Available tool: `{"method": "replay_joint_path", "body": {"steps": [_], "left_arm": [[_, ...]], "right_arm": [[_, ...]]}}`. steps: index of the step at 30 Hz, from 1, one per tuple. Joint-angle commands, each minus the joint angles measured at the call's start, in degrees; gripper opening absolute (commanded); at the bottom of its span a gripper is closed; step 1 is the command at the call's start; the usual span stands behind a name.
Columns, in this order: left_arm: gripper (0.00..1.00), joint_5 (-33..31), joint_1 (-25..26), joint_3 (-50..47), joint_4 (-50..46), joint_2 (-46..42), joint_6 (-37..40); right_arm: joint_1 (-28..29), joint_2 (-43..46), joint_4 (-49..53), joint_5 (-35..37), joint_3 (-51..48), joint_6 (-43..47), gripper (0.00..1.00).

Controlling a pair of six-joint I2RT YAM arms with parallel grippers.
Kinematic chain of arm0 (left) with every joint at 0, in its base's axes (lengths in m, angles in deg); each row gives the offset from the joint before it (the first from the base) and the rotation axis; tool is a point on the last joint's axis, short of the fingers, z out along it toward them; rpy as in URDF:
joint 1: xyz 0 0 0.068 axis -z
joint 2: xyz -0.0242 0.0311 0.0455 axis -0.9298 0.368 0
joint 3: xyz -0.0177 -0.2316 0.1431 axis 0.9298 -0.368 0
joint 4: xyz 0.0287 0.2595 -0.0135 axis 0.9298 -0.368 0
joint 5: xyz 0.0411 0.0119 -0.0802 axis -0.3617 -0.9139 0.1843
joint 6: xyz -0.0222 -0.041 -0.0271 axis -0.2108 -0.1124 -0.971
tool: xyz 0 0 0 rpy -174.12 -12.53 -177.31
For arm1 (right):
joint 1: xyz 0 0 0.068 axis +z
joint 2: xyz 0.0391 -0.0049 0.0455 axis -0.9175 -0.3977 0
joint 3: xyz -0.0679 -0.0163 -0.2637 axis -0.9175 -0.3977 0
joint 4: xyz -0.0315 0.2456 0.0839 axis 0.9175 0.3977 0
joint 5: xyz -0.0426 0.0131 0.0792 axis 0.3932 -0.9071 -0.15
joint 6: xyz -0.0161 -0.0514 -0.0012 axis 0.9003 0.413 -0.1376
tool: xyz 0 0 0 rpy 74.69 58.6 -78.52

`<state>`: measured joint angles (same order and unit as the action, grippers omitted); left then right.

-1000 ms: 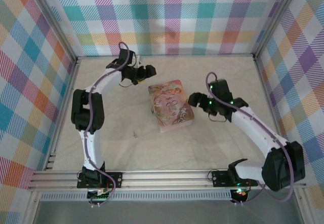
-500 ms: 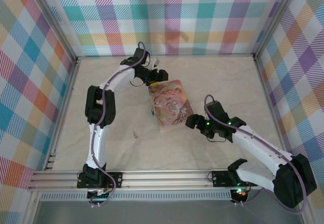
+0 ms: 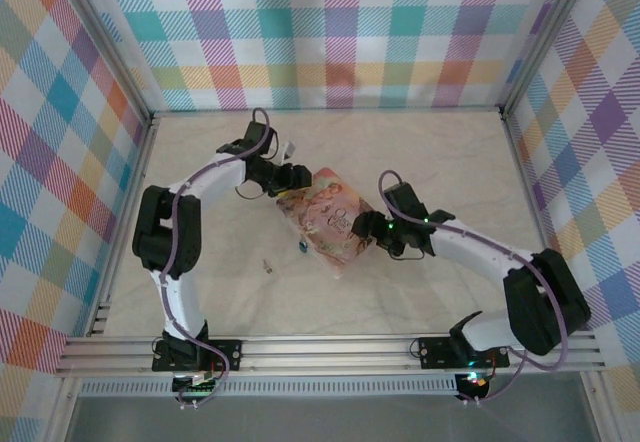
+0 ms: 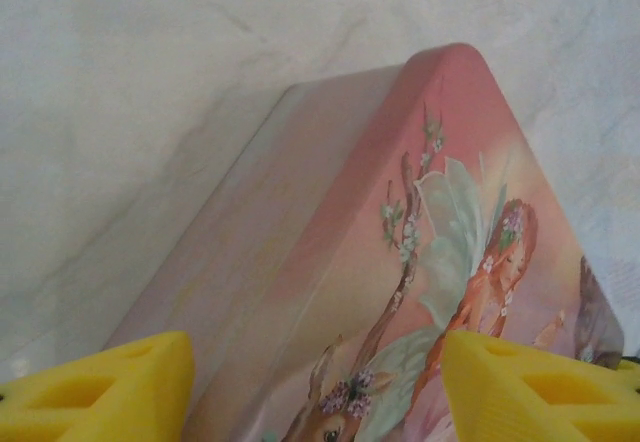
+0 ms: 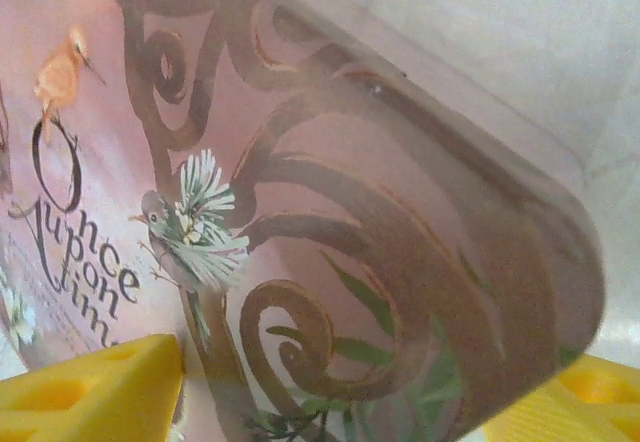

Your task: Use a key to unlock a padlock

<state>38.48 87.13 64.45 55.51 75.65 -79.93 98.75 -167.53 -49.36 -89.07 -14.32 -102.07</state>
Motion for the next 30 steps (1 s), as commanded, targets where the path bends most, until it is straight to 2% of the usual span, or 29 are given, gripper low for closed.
{"method": "replay_joint_path", "body": {"steps": [1,5,14,22,30], "left_arm": [[0.64,0.32,0.79,-5.29,1.55,-4.93,-3.25],[0.62,0.43,0.87,-11.65,4.86,-9.57,-6.4],[0.6,-2.48,1.65,-19.52,8.97,-16.58,-11.63],[0.6,-4.92,4.17,-19.18,11.64,-15.93,-14.28],[0.6,-6.55,5.36,-13.48,14.06,-11.24,-15.61]], "right_arm": [[-1.42,-3.75,-2.74,0.74,5.78,3.38,0.72],[-2.53,-8.08,-1.98,0.62,10.62,6.46,0.72],[-5.15,-17.14,0.27,-1.95,20.45,13.74,0.69],[-6.43,-21.83,2.33,-2.86,26.49,18.15,0.69],[-8.31,-23.83,2.99,-2.6,29.67,19.64,0.7]]}}
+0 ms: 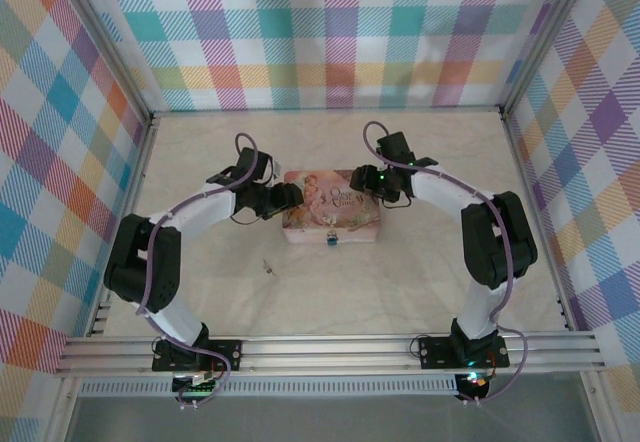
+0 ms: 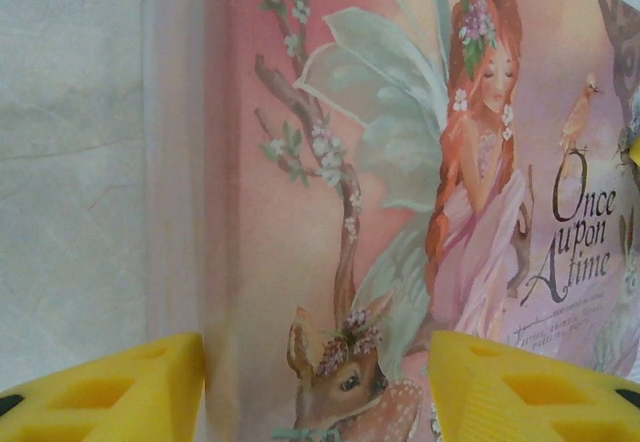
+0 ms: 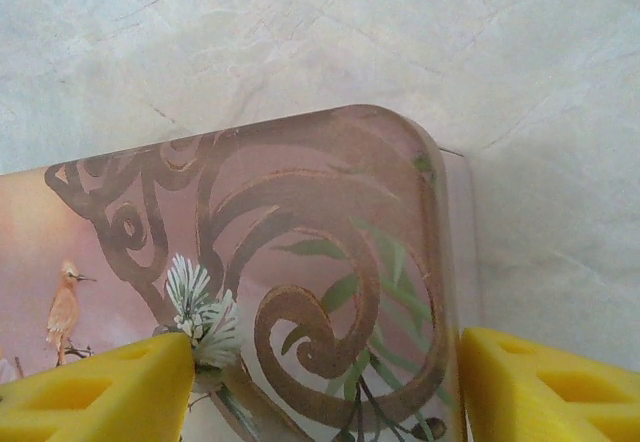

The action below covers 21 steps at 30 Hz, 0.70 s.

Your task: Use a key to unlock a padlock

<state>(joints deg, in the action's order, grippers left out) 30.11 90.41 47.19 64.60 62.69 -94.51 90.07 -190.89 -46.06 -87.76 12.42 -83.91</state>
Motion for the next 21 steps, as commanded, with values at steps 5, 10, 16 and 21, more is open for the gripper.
{"method": "replay_joint_path", "body": {"steps": [5,10,16,21], "left_arm": [[0.61,1.23,2.61,7.87,3.81,4.87,-0.81],[0.62,0.98,2.62,7.49,3.74,4.47,-1.54],[0.77,-3.71,2.61,5.46,0.91,0.4,-1.99],[0.83,-6.94,2.19,5.62,-1.42,-1.92,-1.95]], "right_arm": [[-0.73,-1.0,-0.78,-4.17,3.4,1.56,0.7],[-0.92,-1.0,-0.8,-4.0,3.54,2.14,0.73],[-0.94,0.18,0.09,-2.46,3.47,2.66,0.83],[-1.24,1.96,1.75,-0.8,3.59,3.33,0.86]]}}
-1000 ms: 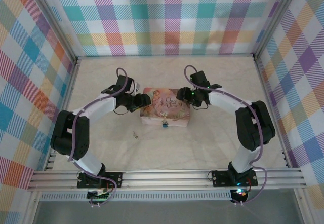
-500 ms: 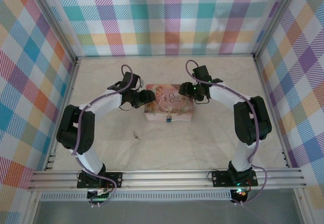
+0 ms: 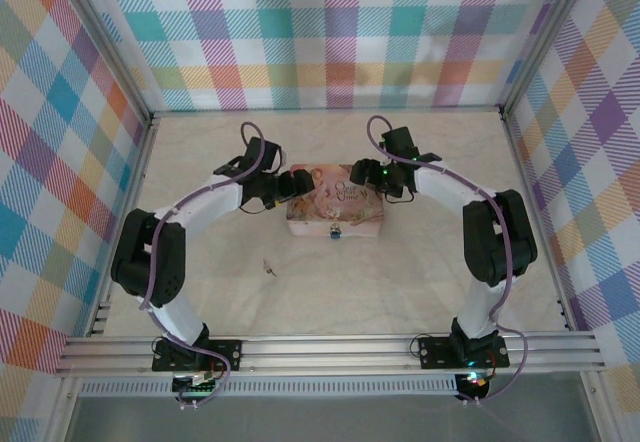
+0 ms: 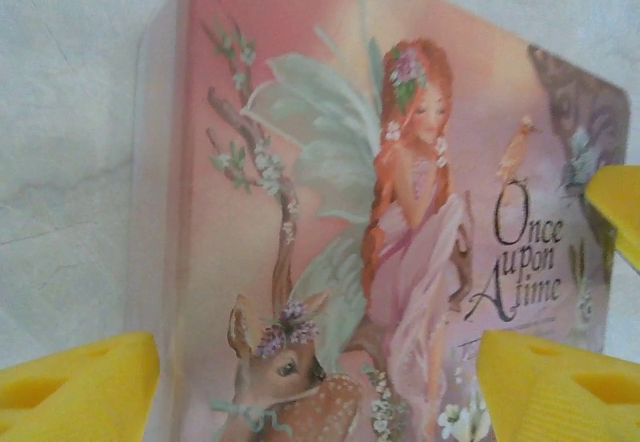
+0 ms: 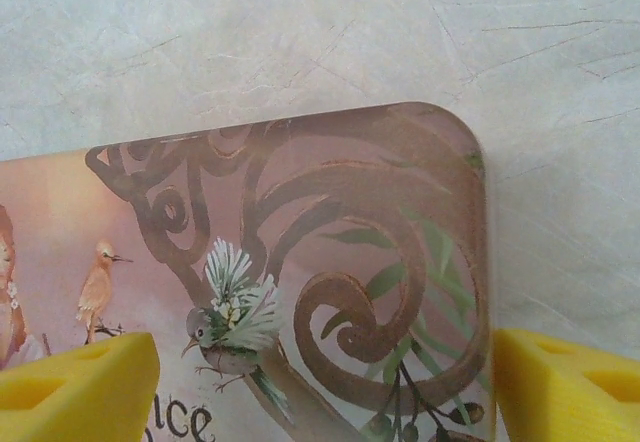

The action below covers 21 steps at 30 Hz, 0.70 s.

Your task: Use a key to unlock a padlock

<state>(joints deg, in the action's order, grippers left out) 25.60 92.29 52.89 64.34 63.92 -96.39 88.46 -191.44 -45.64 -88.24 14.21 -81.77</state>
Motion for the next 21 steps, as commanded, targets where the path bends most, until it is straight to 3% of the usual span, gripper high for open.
{"method": "replay_joint_path", "body": {"steps": [1,7,14,18,21], "left_arm": [[0.83,-3.05,0.12,-0.09,-1.53,-3.72,-0.16],[0.84,-7.34,-0.24,-0.95,-5.42,-8.13,0.32],[0.84,-10.6,-0.43,-1.69,-14.43,-13.82,0.63],[0.8,-9.65,-0.41,-1.4,-21.09,-16.03,0.36],[0.71,-10.48,-0.32,-4.61,-23.8,-18.98,-1.73]], "right_arm": [[0.32,2.99,1.81,0.22,1.79,1.32,0.86],[0.17,7.64,4.45,3.45,-0.12,2.56,0.86],[0.21,19.74,1.3,3.99,-9.01,4.47,0.84],[0.35,26.72,1.02,0.77,-13.3,5.03,0.82],[1.05,31.17,1.79,-5.39,-15.77,5.77,0.79]]}}
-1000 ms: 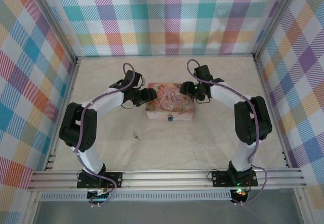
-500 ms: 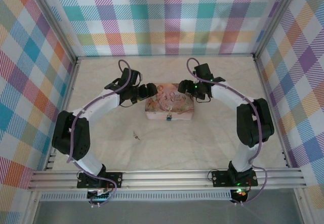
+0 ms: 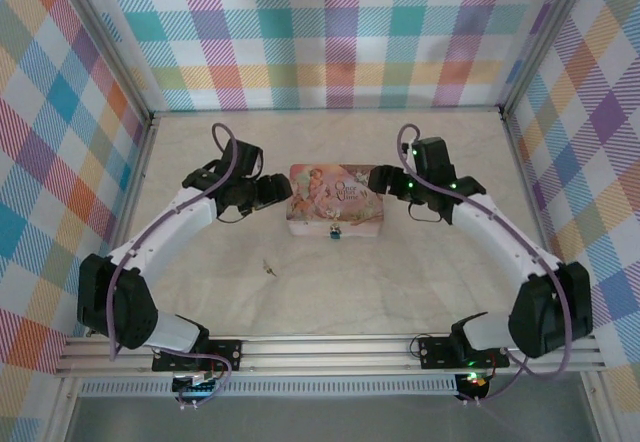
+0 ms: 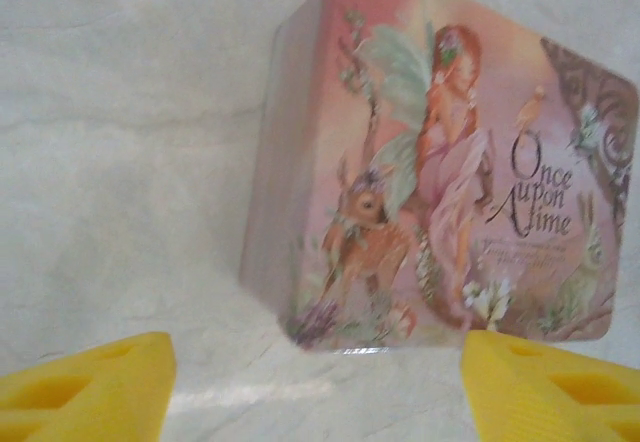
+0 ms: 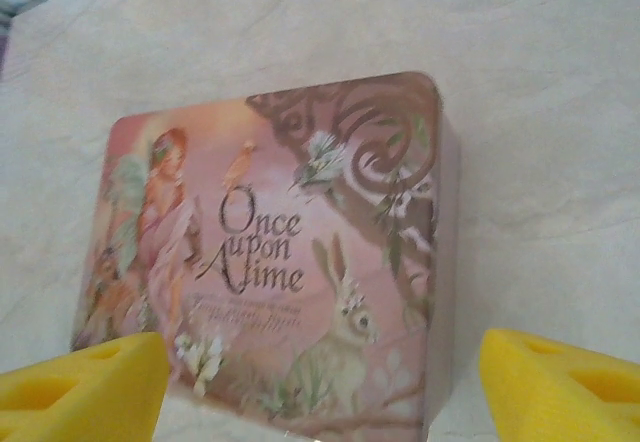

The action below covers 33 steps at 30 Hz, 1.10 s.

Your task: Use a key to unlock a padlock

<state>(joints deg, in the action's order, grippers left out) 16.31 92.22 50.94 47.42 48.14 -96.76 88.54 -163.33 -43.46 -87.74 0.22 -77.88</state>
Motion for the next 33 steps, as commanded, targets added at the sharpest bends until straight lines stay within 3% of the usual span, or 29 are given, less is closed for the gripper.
{"method": "replay_joint_path", "body": {"steps": [1,7,14,20,23,33], "left_arm": [[0.69,-1.52,-0.26,-3.83,-7.43,-4.11,-2.09],[0.6,-4.82,1.68,-12.02,-9.41,-8.07,-7.77],[0.53,-7.72,6.17,-15.52,-8.59,-6.22,-12.31],[0.49,-9.66,10.44,-16.67,-6.03,-1.74,-16.0],[0.48,-11.09,12.07,-16.67,-5.38,0.37,-17.26],[0.42,-12.14,13.54,-18.23,-3.54,4.29,-19.41]], "right_arm": [[1.5,4.43,-0.16,-7.09,-2.46,2.02,0.78],[9.95,11.35,1.91,-5.34,-6.65,3.53,0.74],[19.97,16.41,0.04,-4.71,-11.75,4.04,0.72],[26.32,12.93,0.8,-7.4,-10.97,6.32,0.71],[29.67,9.95,3.42,-5.49,-8.87,7.73,0.71],[31.28,9.19,2.21,-3.96,-9.14,7.32,0.72]]}}
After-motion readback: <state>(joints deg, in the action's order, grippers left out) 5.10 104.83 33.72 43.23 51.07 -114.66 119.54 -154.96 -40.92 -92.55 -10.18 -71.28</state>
